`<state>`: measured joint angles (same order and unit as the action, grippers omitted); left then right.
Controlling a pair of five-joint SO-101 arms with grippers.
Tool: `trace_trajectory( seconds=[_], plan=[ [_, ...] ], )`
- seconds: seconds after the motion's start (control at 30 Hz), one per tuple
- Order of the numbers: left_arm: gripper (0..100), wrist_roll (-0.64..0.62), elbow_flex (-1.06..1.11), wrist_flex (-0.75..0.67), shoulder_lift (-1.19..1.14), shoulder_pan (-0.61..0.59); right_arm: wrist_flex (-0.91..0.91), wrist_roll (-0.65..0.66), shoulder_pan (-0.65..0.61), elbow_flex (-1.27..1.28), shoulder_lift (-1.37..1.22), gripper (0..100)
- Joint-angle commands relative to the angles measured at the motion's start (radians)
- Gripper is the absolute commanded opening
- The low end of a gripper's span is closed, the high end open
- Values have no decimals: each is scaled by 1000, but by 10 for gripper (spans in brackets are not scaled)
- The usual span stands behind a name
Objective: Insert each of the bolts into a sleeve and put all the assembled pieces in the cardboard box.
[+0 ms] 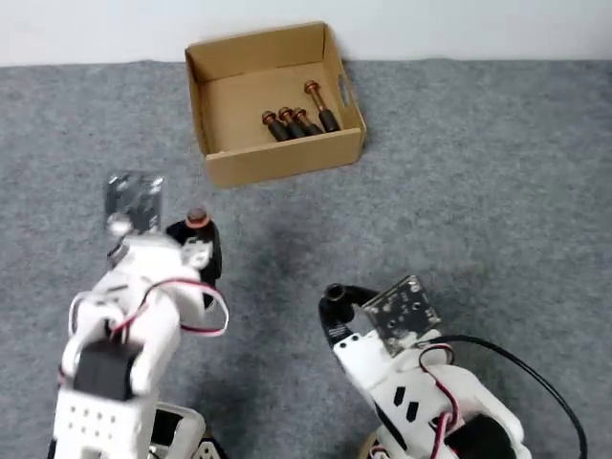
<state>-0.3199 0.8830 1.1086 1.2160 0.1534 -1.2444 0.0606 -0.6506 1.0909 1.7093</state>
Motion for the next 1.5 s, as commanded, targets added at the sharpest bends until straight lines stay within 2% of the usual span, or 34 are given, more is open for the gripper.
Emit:
trace_trajectory(
  seconds=[0.0, 0.17, 0.23, 0.43, 0.63, 0.87, 1.07, 1.27, 1.47],
  plan=[
    [3, -83, 31, -60, 141, 58, 73, -3, -65, 11, -4, 8],
    [4, -193, 85, -132, 282, 236, 124, -3, -160, 61, -4, 8],
    [4, -235, 88, -132, 296, 272, 147, -3, -185, 71, -4, 8],
    [4, -293, 82, -137, 302, 281, 180, 23, -231, 101, -4, 8],
    [4, -324, -12, -126, 295, 313, 225, 46, -220, 110, -4, 8],
    [4, -324, -104, 21, 296, 341, 243, 46, -174, 118, -4, 8],
    [4, -321, -107, 58, 295, 393, 282, 109, -176, 118, -4, 8],
    [4, -321, -48, 49, 296, 394, 282, 124, -177, 112, -4, 8],
    [4, -319, 4, -23, 296, 388, 282, 126, -177, 110, -4, 8]
  ],
)
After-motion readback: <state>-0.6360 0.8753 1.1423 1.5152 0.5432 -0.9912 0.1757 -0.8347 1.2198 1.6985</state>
